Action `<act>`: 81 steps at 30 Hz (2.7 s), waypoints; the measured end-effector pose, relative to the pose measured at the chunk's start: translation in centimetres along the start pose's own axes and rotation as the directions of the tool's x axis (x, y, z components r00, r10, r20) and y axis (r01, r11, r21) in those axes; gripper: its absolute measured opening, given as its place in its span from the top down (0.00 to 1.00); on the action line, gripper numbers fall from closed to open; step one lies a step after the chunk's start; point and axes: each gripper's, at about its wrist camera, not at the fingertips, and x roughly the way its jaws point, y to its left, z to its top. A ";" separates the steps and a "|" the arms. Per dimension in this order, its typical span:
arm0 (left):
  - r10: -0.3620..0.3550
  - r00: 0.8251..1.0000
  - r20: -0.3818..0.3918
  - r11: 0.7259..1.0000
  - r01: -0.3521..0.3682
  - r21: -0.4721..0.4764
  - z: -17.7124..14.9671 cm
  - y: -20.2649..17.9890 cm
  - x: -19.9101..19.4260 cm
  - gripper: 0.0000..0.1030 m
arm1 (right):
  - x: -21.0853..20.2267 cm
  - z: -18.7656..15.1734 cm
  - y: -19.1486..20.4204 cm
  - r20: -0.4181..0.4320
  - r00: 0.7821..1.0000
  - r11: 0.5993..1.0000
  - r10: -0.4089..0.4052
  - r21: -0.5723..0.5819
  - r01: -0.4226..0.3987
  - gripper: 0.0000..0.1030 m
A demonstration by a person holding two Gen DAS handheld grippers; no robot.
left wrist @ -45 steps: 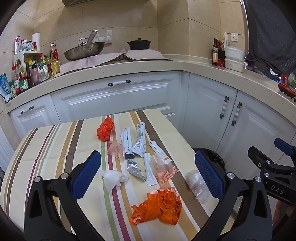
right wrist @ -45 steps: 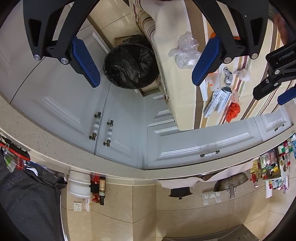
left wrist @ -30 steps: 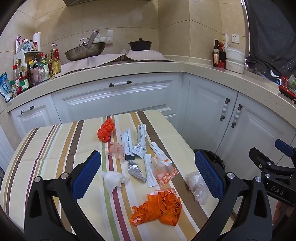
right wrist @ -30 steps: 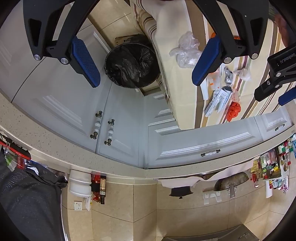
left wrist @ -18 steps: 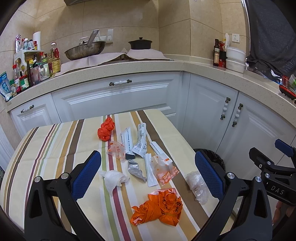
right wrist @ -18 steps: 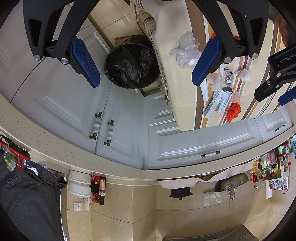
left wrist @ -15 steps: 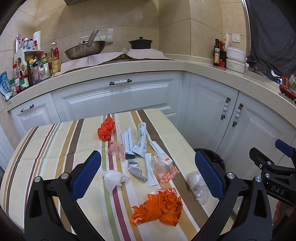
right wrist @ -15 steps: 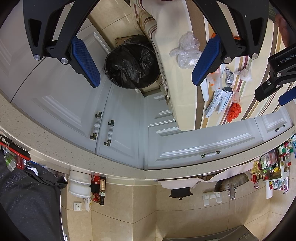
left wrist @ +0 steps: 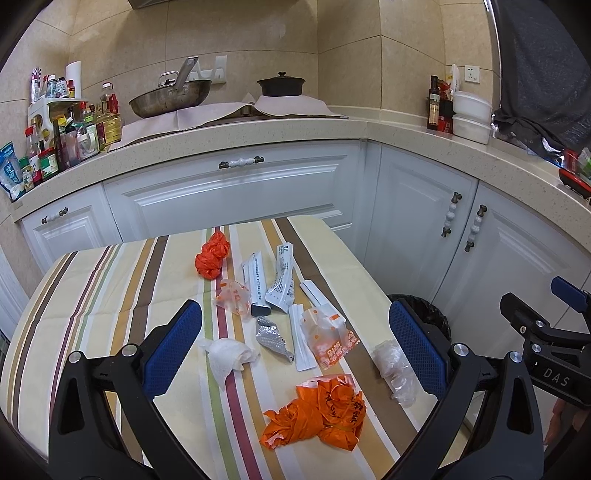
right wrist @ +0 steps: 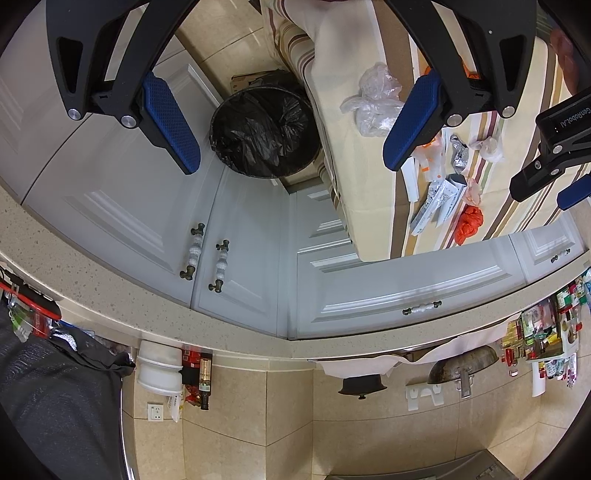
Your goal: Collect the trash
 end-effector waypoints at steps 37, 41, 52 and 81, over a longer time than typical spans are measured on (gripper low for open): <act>-0.003 1.000 -0.015 1.000 0.003 0.005 -1.6 -0.3 1.3 0.04 | 0.4 -0.2 -0.3 -0.008 1.000 1.000 0.001 -0.002 -0.001 0.06; -0.002 1.000 -0.016 1.000 0.002 0.005 -1.4 -0.3 1.3 0.04 | 0.4 -0.3 -0.4 -0.009 1.000 1.000 0.000 -0.003 0.000 0.06; -0.002 1.000 -0.018 1.000 0.002 0.006 -1.2 -0.3 1.2 0.04 | 0.7 -0.6 -0.2 -0.015 1.000 1.000 0.002 -0.005 -0.002 0.06; 0.079 0.974 -0.213 0.992 -0.097 -0.076 -6.6 8.1 3.8 0.04 | 7.5 -5.3 5.8 -0.160 0.972 0.981 0.171 -0.063 -0.183 0.07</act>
